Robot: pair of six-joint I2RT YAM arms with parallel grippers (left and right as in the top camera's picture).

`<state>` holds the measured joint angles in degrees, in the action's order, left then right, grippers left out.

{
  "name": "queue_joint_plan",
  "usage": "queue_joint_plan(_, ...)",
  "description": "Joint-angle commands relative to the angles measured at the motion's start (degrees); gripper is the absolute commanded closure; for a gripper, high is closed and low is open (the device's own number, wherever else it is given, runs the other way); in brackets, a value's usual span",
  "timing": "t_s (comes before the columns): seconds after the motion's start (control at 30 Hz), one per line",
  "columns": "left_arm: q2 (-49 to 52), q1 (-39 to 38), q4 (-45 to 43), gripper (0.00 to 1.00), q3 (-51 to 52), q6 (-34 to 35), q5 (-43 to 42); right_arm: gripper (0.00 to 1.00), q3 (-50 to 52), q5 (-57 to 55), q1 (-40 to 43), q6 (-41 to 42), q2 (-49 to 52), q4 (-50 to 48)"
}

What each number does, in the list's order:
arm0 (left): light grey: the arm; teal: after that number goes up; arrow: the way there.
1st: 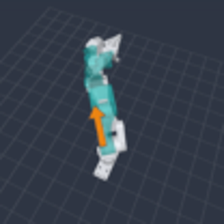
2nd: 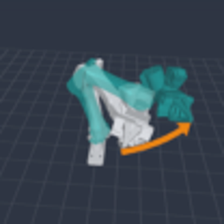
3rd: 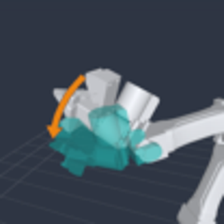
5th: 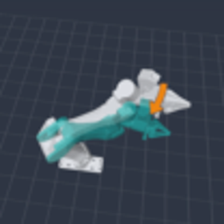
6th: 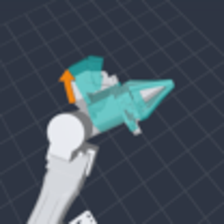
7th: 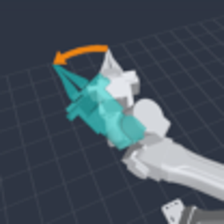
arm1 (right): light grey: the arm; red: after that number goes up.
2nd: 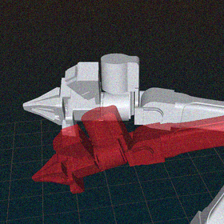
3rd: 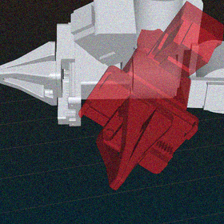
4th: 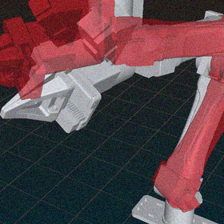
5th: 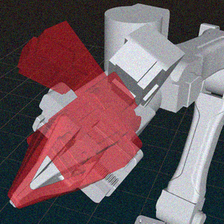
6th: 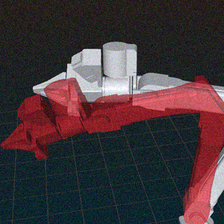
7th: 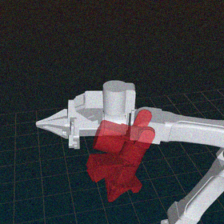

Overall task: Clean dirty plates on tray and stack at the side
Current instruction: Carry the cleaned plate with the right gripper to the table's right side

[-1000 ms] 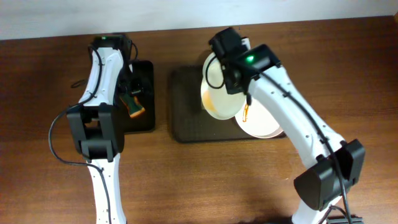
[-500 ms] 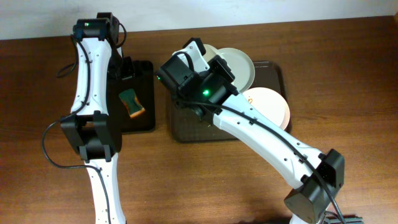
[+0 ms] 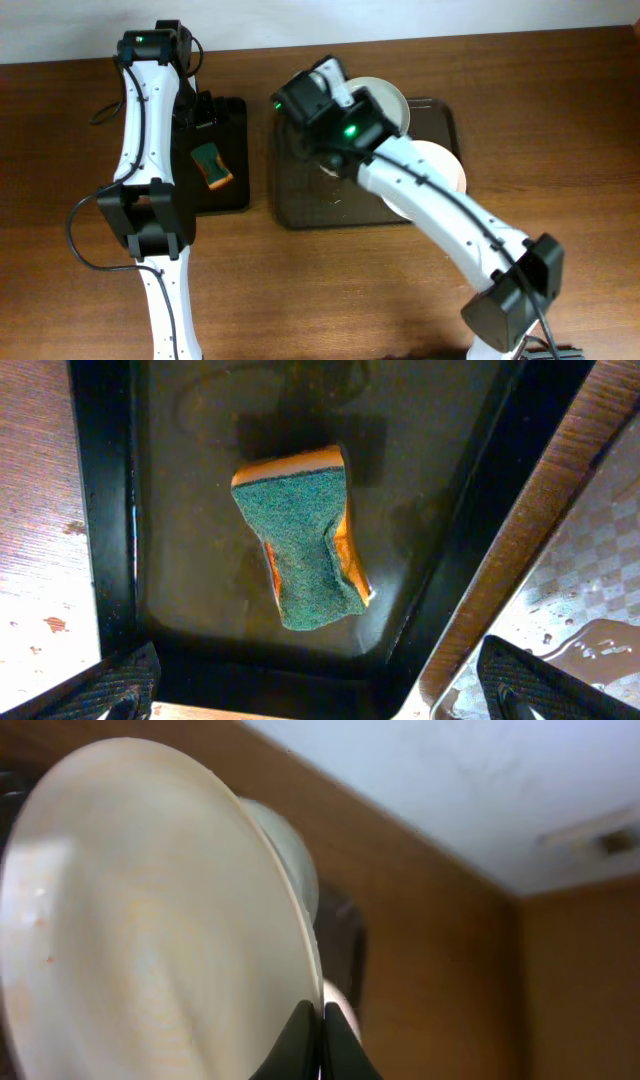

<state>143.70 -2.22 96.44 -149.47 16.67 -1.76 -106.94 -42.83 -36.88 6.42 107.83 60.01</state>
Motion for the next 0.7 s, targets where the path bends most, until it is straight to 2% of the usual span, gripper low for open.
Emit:
queue_joint_plan(0.0,-0.2,0.2,0.1,0.0,-0.9,-0.5,-0.4,0.96,-1.0,25.0,9.3,7.9,-1.3,1.4)
queue_joint_plan(0.07,-0.2,0.2,0.1,0.0,-0.9,-0.5,-0.4,0.96,-1.0,40.0,17.5,7.9,-0.7,2.9)
queue_joint_plan(0.13,-0.2,0.2,0.1,0.0,-0.9,-0.5,-0.4,0.96,-0.8,48.2,26.6,7.9,-0.3,5.1)
queue_joint_plan(0.23,-0.2,0.1,0.1,0.0,-0.9,-0.5,-0.4,0.96,0.2,48.7,38.6,8.1,-0.2,6.0)
queue_joint_plan(0.37,-0.2,0.1,0.1,0.0,-0.9,-0.5,-0.4,0.96,1.4,48.4,59.1,9.2,2.4,5.9)
queue_joint_plan(0.5,-0.2,0.2,0.1,0.0,-0.9,-0.5,-0.4,0.96,1.4,47.9,68.8,12.1,8.0,3.6)
queue_joint_plan(0.67,-0.2,0.2,0.1,0.0,-0.9,-0.5,-0.4,0.96,1.4,46.7,70.7,11.0,17.0,-0.2)
